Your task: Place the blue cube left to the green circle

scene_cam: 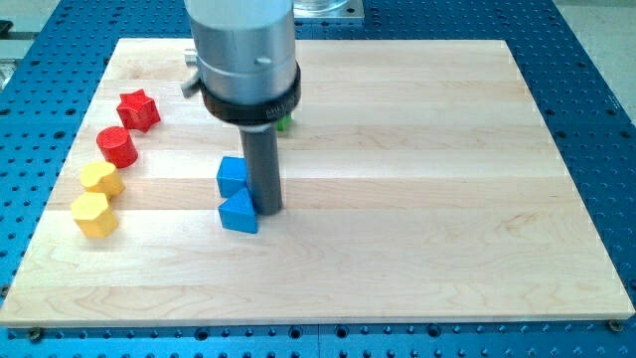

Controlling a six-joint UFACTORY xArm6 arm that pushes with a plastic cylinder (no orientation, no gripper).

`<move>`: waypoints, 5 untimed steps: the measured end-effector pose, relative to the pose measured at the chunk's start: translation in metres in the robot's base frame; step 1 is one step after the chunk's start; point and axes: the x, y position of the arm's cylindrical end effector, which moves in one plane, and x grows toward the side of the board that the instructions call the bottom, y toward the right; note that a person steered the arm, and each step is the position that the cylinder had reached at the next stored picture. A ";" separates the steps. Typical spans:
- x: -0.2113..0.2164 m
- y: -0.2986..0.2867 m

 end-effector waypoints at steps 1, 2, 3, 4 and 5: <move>0.000 -0.016; -0.027 -0.034; -0.051 -0.053; -0.058 -0.045; -0.064 -0.012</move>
